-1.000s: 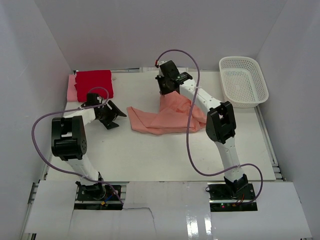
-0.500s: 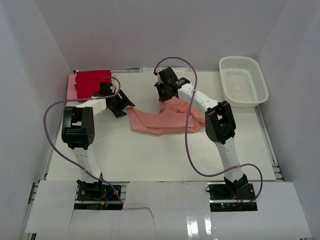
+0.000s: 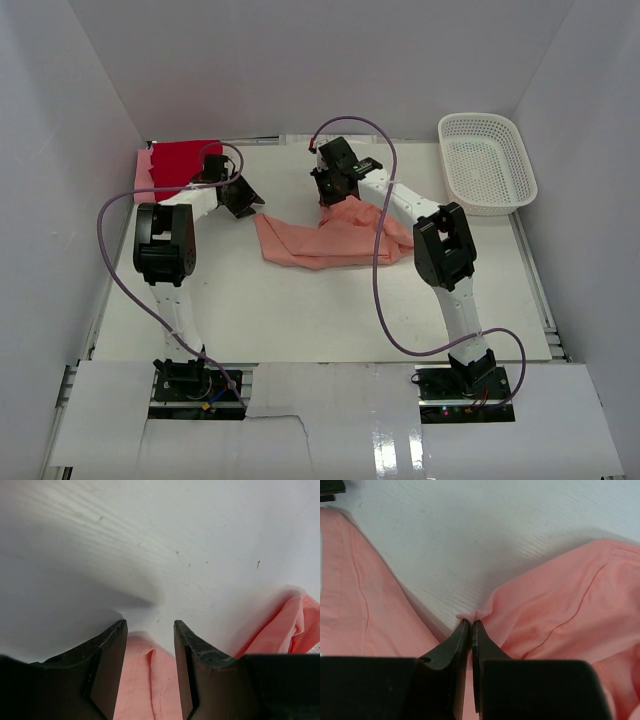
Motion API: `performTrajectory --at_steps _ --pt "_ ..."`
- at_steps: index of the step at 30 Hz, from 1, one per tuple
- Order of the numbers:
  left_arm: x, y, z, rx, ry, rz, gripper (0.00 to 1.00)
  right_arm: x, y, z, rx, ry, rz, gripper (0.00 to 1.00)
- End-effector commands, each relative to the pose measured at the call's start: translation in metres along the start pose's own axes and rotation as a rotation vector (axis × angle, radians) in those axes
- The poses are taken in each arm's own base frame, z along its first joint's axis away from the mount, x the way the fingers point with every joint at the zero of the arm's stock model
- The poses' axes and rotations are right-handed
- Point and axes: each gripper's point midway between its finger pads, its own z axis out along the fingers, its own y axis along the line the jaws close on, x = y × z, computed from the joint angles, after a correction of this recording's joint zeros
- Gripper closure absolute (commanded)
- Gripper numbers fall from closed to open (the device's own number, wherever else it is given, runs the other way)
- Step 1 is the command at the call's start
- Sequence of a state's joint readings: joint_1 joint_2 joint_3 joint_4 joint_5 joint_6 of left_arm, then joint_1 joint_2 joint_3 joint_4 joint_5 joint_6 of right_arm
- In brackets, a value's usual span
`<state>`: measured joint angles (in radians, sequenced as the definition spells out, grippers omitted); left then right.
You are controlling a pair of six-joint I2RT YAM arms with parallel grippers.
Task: Fold and stack the t-shirts
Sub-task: Flatten out the tshirt
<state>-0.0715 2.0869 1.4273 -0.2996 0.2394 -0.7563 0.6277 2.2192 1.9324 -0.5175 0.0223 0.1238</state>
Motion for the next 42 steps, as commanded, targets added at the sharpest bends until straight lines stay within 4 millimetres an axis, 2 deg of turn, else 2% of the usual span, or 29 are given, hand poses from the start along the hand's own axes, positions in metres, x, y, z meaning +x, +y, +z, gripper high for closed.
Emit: performTrajectory --at_steps 1,7,14,24,37,38,41,42 --pt "0.019 0.008 0.014 -0.037 0.053 0.024 0.47 -0.029 0.001 -0.025 -0.004 -0.091 -0.009 0.92" --pt "0.025 0.01 0.001 -0.061 0.045 0.023 0.45 -0.028 0.0 -0.024 -0.001 -0.089 -0.008 0.92" --pt "0.017 0.019 -0.014 -0.129 0.0 0.032 0.43 -0.026 0.001 -0.023 -0.01 -0.083 -0.006 0.92" --pt "0.028 0.039 -0.018 -0.19 0.006 0.028 0.43 -0.022 0.002 -0.021 -0.016 -0.074 -0.008 0.92" --pt "0.046 0.046 -0.022 -0.174 0.051 0.032 0.46 -0.019 0.001 -0.018 -0.012 -0.067 -0.006 0.92" --pt "0.048 0.046 -0.022 -0.17 0.055 0.036 0.47 -0.019 0.001 -0.018 -0.012 -0.067 -0.004 0.92" --pt "0.056 0.044 -0.016 -0.152 0.088 0.055 0.64 -0.018 0.001 -0.017 -0.014 -0.065 -0.001 0.92" --pt "0.061 0.045 -0.013 -0.149 0.11 0.059 0.77 -0.018 0.001 -0.017 -0.012 -0.066 -0.001 0.92"
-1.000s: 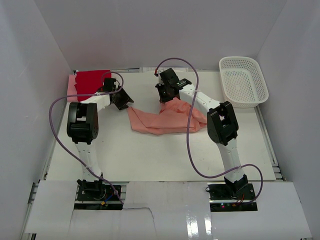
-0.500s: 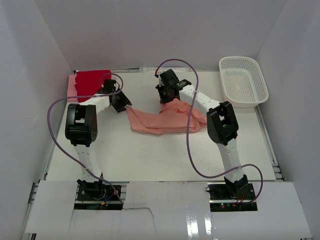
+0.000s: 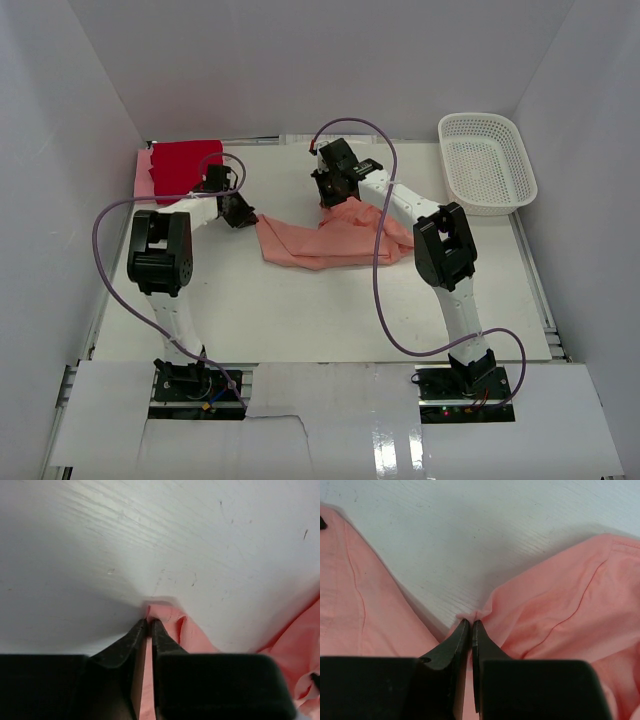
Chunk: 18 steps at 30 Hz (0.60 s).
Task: Fold and stack the t-shirts
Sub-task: Flatten out the tshirt
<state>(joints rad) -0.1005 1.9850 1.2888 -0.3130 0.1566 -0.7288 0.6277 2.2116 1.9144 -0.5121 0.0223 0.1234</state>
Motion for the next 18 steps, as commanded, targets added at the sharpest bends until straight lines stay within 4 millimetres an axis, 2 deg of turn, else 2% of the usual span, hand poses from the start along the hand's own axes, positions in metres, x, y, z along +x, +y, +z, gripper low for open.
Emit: performTrajectory --at_steps 1,3,5,6,7,9,10,11,12,15,18 --pt "0.037 0.02 0.008 -0.059 0.122 0.03 0.81 -0.021 0.0 -0.017 -0.01 -0.069 0.0 0.92" --pt "0.042 0.021 0.015 -0.065 0.138 0.046 0.88 -0.022 0.0 -0.018 -0.012 -0.071 0.0 0.92" --pt "0.04 0.02 0.02 -0.071 0.145 0.05 0.9 -0.022 0.001 -0.019 -0.015 -0.072 0.0 0.92" --pt "0.04 0.021 0.022 -0.078 0.148 0.054 0.9 -0.022 0.001 -0.019 -0.015 -0.072 0.0 0.92" --pt "0.042 0.026 0.027 -0.102 0.157 0.052 0.85 -0.021 0.002 -0.02 -0.016 -0.072 -0.001 0.92" --pt "0.037 0.023 0.029 -0.101 0.15 0.048 0.79 -0.021 0.001 -0.02 -0.015 -0.07 -0.001 0.92" --pt "0.038 0.022 0.031 -0.095 0.157 0.046 0.83 -0.02 0.001 -0.02 -0.015 -0.07 -0.001 0.92" --pt "0.038 0.021 0.032 -0.093 0.157 0.049 0.94 -0.02 0.0 -0.021 -0.013 -0.071 -0.003 0.92" --pt "0.034 0.019 0.033 -0.092 0.148 0.053 1.0 -0.02 0.0 -0.021 -0.012 -0.069 -0.003 0.92" --pt "0.026 0.016 0.03 -0.102 0.12 0.067 1.0 -0.021 -0.001 -0.024 -0.008 -0.073 -0.002 0.92" --pt "0.012 0.013 0.013 -0.127 0.077 0.082 1.0 -0.025 -0.01 -0.032 -0.001 -0.082 0.029 0.92"
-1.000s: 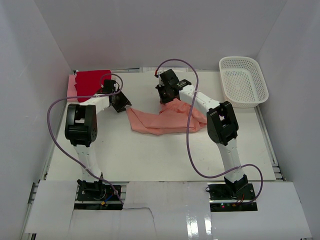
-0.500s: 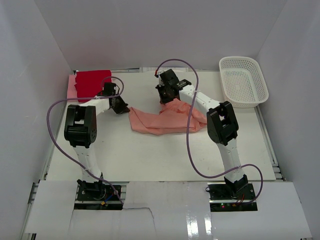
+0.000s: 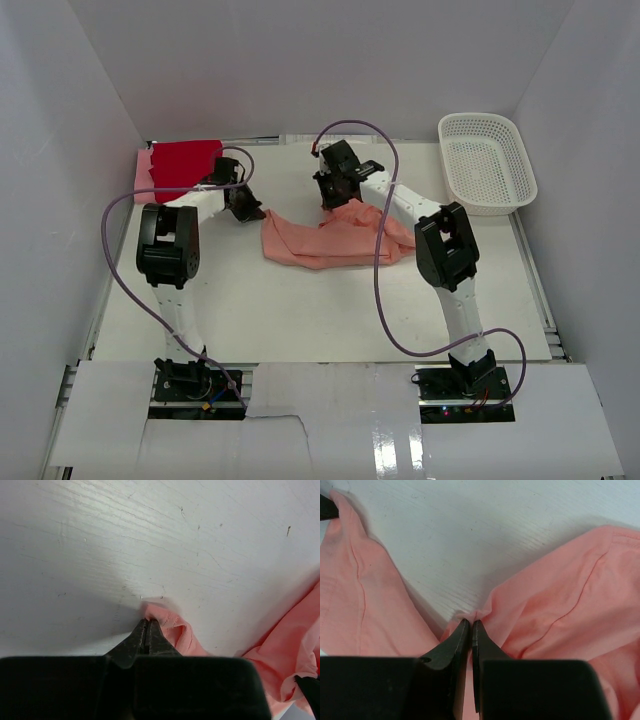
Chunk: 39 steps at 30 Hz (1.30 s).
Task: Fold and stack the t-shirts
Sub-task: Flatten out the tshirt
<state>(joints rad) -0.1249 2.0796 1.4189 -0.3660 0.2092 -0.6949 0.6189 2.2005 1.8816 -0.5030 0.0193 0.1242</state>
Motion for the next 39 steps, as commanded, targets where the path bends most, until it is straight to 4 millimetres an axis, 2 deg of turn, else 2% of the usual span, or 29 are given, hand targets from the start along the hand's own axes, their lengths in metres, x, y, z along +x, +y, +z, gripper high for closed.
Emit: performTrajectory --at_steps 1,4,5,7,8,10,11,12,13,14,15,16,18,19,21,22,23,25,26,27,28,29,30,32,33,34,36,37,39 --pt "0.006 0.03 -0.011 -0.164 0.007 0.036 1.0 -0.035 -0.008 -0.038 -0.003 -0.11 0.026 0.92" --pt "-0.016 0.013 -0.046 -0.14 -0.074 0.051 1.0 -0.062 -0.019 -0.068 -0.029 -0.186 0.073 0.92" --pt "-0.023 0.008 -0.056 -0.123 -0.092 0.059 1.0 -0.074 -0.018 -0.084 -0.056 -0.225 0.081 0.92" --pt "-0.034 -0.003 -0.083 -0.091 -0.127 0.069 1.0 -0.093 -0.031 -0.108 -0.066 -0.286 0.12 0.92" --pt "-0.042 -0.01 -0.094 -0.08 -0.152 0.084 1.0 -0.11 -0.029 -0.134 -0.088 -0.354 0.123 0.92" --pt "-0.052 -0.015 -0.122 -0.064 -0.191 0.089 1.0 -0.123 -0.039 -0.162 -0.096 -0.423 0.145 0.92" --pt "-0.058 -0.02 -0.134 -0.049 -0.214 0.093 1.0 -0.131 -0.037 -0.187 -0.11 -0.479 0.153 0.92" --pt "-0.063 -0.02 -0.146 -0.038 -0.233 0.096 1.0 -0.134 -0.04 -0.199 -0.12 -0.499 0.157 0.92" --pt "-0.067 -0.031 -0.169 0.003 -0.27 0.108 1.0 -0.135 -0.038 -0.212 -0.127 -0.519 0.157 0.92" --pt "-0.069 -0.035 -0.18 0.018 -0.292 0.116 1.0 -0.136 -0.034 -0.234 -0.136 -0.551 0.152 0.92" --pt "-0.069 -0.04 -0.192 0.034 -0.309 0.133 1.0 -0.135 -0.032 -0.244 -0.142 -0.564 0.149 0.92" --pt "-0.071 -0.05 -0.218 0.072 -0.355 0.149 1.0 -0.136 -0.026 -0.271 -0.156 -0.606 0.135 0.92" --pt "-0.069 -0.057 -0.242 0.107 -0.396 0.177 1.0 -0.124 -0.021 -0.285 -0.17 -0.607 0.139 0.92" --pt "-0.067 -0.064 -0.269 0.141 -0.447 0.194 1.0 -0.122 -0.015 -0.313 -0.177 -0.652 0.128 0.92" --pt "-0.063 -0.066 -0.292 0.16 -0.493 0.207 1.0 -0.109 -0.012 -0.329 -0.179 -0.661 0.133 0.92" --pt "-0.06 -0.066 -0.305 0.168 -0.52 0.218 1.0 -0.104 -0.007 -0.359 -0.185 -0.711 0.122 0.92" --pt "-0.057 -0.069 -0.333 0.19 -0.584 0.227 1.0 -0.099 -0.005 -0.373 -0.181 -0.734 0.121 0.92" --pt "-0.05 -0.063 -0.354 0.19 -0.635 0.228 1.0 -0.087 -0.003 -0.393 -0.173 -0.758 0.134 0.92" --pt "-0.045 -0.061 -0.38 0.198 -0.703 0.226 1.0 -0.08 0.002 -0.424 -0.18 -0.813 0.126 0.92" --pt "-0.041 -0.059 -0.391 0.203 -0.731 0.223 1.0 -0.076 0.004 -0.436 -0.18 -0.834 0.13 0.92" --pt "-0.038 -0.05 -0.396 0.18 -0.757 0.202 1.0 -0.065 0.008 -0.459 -0.184 -0.862 0.133 0.92" --pt "-0.033 -0.045 -0.419 0.183 -0.821 0.191 1.0 -0.059 0.012 -0.471 -0.197 -0.874 0.13 0.92" --pt "-0.027 -0.039 -0.425 0.174 -0.832 0.182 1.0 -0.053 0.016 -0.481 -0.212 -0.887 0.127 0.92" --pt "-0.012 -0.028 -0.441 0.179 -0.87 0.158 1.0 -0.022 0.03 -0.51 -0.272 -0.922 0.13 0.92" --pt "-0.006 -0.028 -0.452 0.199 -0.894 0.155 1.0 -0.021 0.033 -0.51 -0.284 -0.919 0.124 0.92" --pt "0.0 -0.025 -0.457 0.212 -0.904 0.151 1.0 -0.003 0.037 -0.521 -0.3 -0.944 0.122 0.92" --pt "0.013 -0.014 -0.457 0.216 -0.911 0.123 1.0 0.014 0.039 -0.532 -0.307 -0.974 0.124 0.92" --pt "0.025 -0.008 -0.47 0.242 -0.947 0.118 1.0 0.029 0.042 -0.551 -0.312 -1.027 0.106 0.92" --pt "0.037 0.003 -0.463 0.244 -0.944 0.092 1.0 0.042 0.046 -0.562 -0.315 -1.059 0.068 0.92"
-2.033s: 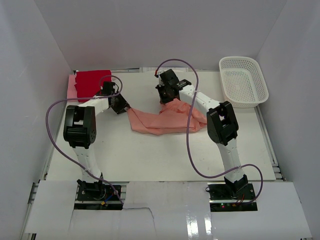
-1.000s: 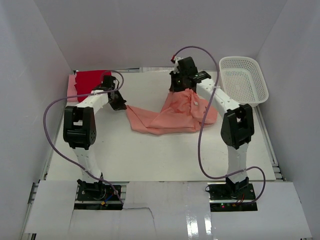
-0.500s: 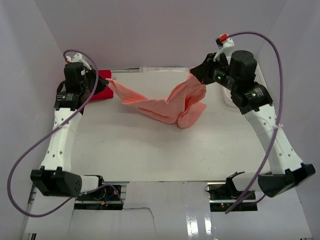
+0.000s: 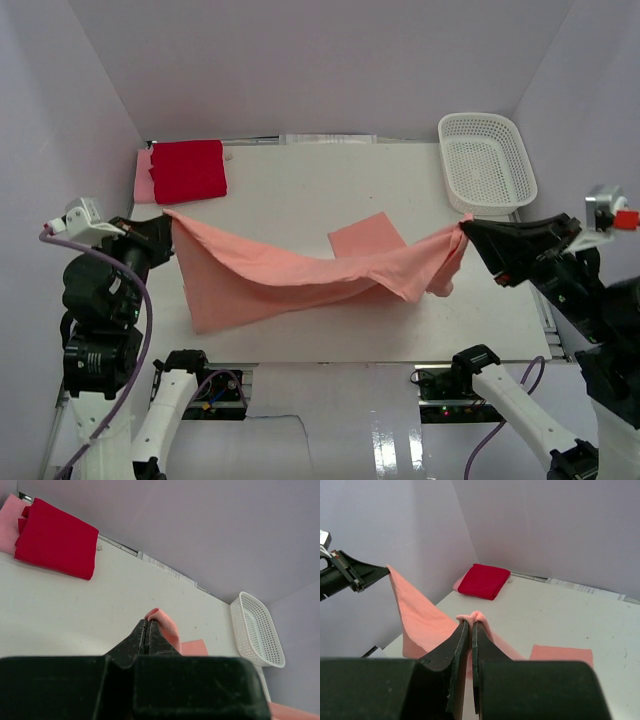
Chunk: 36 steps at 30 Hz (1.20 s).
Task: Fold and stack the t-shirts
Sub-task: Flatten out the tshirt
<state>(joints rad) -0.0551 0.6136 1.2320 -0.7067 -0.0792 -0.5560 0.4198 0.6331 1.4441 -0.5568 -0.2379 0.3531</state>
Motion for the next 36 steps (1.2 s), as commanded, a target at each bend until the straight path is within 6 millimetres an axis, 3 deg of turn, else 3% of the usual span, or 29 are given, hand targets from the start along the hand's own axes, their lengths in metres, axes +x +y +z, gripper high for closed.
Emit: performTrajectory --at_steps 1,5,6,12,19,24,27,31,36 --pt "0.012 0.019 -0.024 -0.048 -0.026 -0.048 1.0 -0.009 0.02 -0.03 -0.062 -0.067 -0.032 0.92" --pt "0.023 0.029 -0.042 -0.052 -0.042 -0.089 1.0 -0.04 0.05 -0.064 -0.131 -0.138 -0.14 0.92" --pt "0.027 0.031 -0.044 -0.058 -0.033 -0.092 1.0 -0.058 0.061 -0.078 -0.13 -0.188 -0.199 0.92" --pt "0.008 0.031 -0.066 -0.058 -0.118 -0.118 1.0 -0.084 0.091 -0.093 -0.126 -0.229 -0.358 0.92" --pt "-0.034 0.018 -0.086 -0.049 -0.215 -0.122 1.0 -0.126 0.114 -0.089 -0.18 -0.34 -0.426 0.92" --pt "-0.087 -0.003 -0.107 0.001 -0.359 -0.093 1.0 -0.173 0.143 -0.101 -0.215 -0.476 -0.52 0.92" --pt "-0.119 -0.016 -0.125 0.032 -0.448 -0.086 1.0 -0.196 0.164 -0.126 -0.228 -0.608 -0.58 0.92" --pt "-0.141 -0.017 -0.145 0.029 -0.513 -0.093 1.0 -0.198 0.174 -0.138 -0.251 -0.676 -0.592 0.92" --pt "-0.143 -0.008 -0.163 0.019 -0.543 -0.115 1.0 -0.194 0.179 -0.142 -0.251 -0.682 -0.586 0.92"
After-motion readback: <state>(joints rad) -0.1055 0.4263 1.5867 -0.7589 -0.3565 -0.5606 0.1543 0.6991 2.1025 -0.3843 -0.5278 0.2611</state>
